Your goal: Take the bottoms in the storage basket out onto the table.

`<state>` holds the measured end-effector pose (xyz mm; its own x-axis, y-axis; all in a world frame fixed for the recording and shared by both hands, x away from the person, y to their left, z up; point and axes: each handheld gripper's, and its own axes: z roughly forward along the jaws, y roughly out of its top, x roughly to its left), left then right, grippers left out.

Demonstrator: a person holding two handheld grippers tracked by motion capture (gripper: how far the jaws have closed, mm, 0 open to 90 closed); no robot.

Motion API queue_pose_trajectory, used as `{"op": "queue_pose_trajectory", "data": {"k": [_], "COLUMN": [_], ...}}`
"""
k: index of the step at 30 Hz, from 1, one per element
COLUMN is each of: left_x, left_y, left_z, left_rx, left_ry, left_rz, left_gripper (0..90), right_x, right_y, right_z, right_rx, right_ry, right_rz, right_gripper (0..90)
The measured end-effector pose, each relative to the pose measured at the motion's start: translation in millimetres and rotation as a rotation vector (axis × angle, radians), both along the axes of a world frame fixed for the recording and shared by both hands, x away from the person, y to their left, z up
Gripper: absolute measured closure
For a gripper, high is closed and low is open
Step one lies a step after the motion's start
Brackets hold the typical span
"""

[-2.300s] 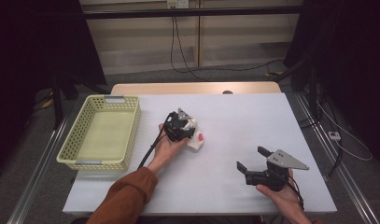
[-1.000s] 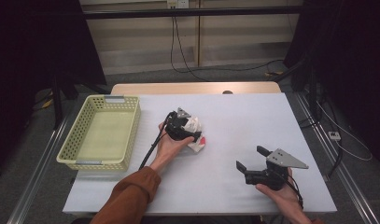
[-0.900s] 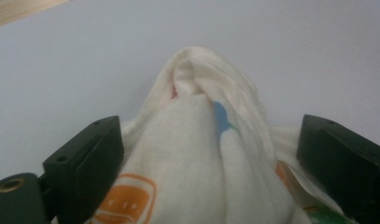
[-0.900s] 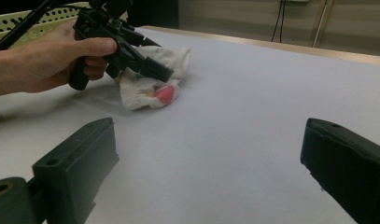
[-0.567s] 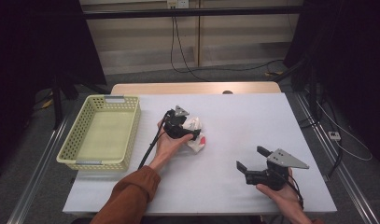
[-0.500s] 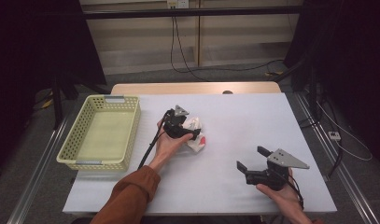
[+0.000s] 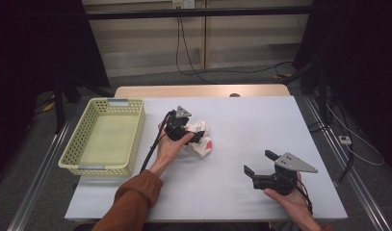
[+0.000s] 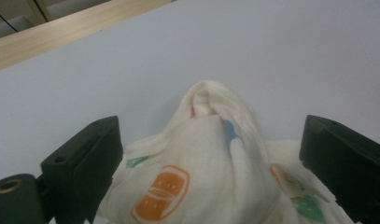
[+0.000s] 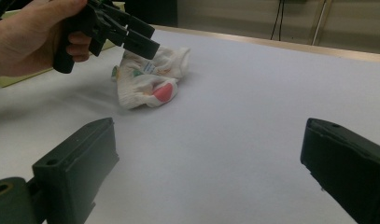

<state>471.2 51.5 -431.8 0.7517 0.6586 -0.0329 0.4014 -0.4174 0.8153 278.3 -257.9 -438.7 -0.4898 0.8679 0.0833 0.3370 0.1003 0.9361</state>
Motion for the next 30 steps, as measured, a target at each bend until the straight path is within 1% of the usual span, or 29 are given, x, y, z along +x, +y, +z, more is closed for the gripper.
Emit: {"op": "queue_pose_trajectory", "data": {"k": [1,2,3,4,5,6,7,10,12,13,14,16,18,19,20,21,22,23,25,27,28,30], "left_x": [-2.7,-4.5,-6.7,-8.3,-10.1,-11.7,-13.9,-16.8,-18.2,-18.3,-19.1,-20.0,-20.7,-20.8,-21.7,-21.9,-22.9,-23.6,-26.1,-28.4,-29.3,-31.0], "left_y": [1.2,2.4,2.5,3.1,3.2,3.7,3.7,6.1,7.6,8.7,8.6,10.2,11.2,12.2,12.0,12.7,12.3,12.5,11.7,11.6,11.6,11.4], "left_z": [1.4,3.1,4.1,5.2,5.9,7.4,8.7,14.3,17.2,18.7,19.3,21.6,23.0,23.9,23.9,24.7,25.0,25.8,26.6,27.9,28.8,30.2], "left_rx": [-0.021,-0.023,-0.027,-0.026,-0.034,-0.027,-0.032,-0.03,-0.042,-0.031,-0.036,-0.021,-0.026,-0.014,-0.021,-0.01,-0.014,0.001,0.016,0.012,0.018,0.015], "left_ry": [-0.013,-0.021,-0.014,-0.02,-0.02,-0.029,-0.025,-0.04,-0.036,-0.044,-0.04,-0.053,-0.034,-0.04,-0.035,-0.036,-0.024,-0.026,-0.018,-0.026,-0.037,-0.029], "left_rz": [-0.013,-0.024,-0.019,-0.02,-0.027,-0.033,-0.035,-0.03,-0.019,-0.017,-0.012,-0.01,-0.018,-0.02,-0.018,-0.026,-0.033,-0.041,-0.046,-0.05,-0.045,-0.046], "left_gripper": [6.2,5.8,5.5,5.5,5.5,5.5,5.5,5.5,6.2,6.4,6.4,6.5,6.5,6.5,6.5,6.5,6.5,6.5,6.5,6.5,6.5,6.5], "right_x": [-0.4,-0.8,-1.1,-1.6,-2.0,-2.5,-2.9,-3.4,-2.9,-2.7,-2.7,-2.9,-3.3,-3.4,-3.6,-3.6,-3.7,-3.7,-3.6,-3.4,-3.2,-3.1], "right_y": [0.0,0.1,0.2,0.6,0.7,1.3,1.9,2.6,2.2,1.9,1.6,1.5,1.5,1.5,1.4,1.3,1.4,1.5,1.5,1.7,1.6,1.6], "right_z": [0.2,0.3,0.5,0.9,1.4,1.7,1.9,2.0,1.9,1.7,1.7,1.7,1.9,2.0,2.1,2.2,2.2,2.2,2.2,2.0,2.0,1.9], "right_rx": [-0.001,-0.002,-0.003,0.0,0.0,-0.001,-0.002,-0.005,-0.003,-0.003,-0.003,-0.002,-0.001,-0.001,-0.002,-0.002,-0.002,-0.002,-0.003,-0.002,-0.003,-0.005], "right_ry": [-0.001,-0.001,-0.002,-0.001,-0.002,-0.005,-0.006,-0.006,-0.005,-0.004,-0.005,-0.006,-0.006,-0.007,-0.008,-0.008,-0.009,-0.009,-0.009,-0.007,-0.008,-0.008], "right_rz": [0.0,0.001,0.0,-0.003,-0.002,-0.002,0.0,0.0,-0.002,-0.002,-0.003,-0.005,-0.005,-0.003,-0.003,-0.002,-0.002,-0.003,-0.003,-0.005,-0.005,-0.004], "right_gripper": [3.6,3.6,3.6,3.6,3.6,3.6,3.6,3.6,3.6,3.6,3.6,3.6,3.6,3.6,3.6,3.6,3.6,3.6,3.6,3.6,3.6,3.6]}}
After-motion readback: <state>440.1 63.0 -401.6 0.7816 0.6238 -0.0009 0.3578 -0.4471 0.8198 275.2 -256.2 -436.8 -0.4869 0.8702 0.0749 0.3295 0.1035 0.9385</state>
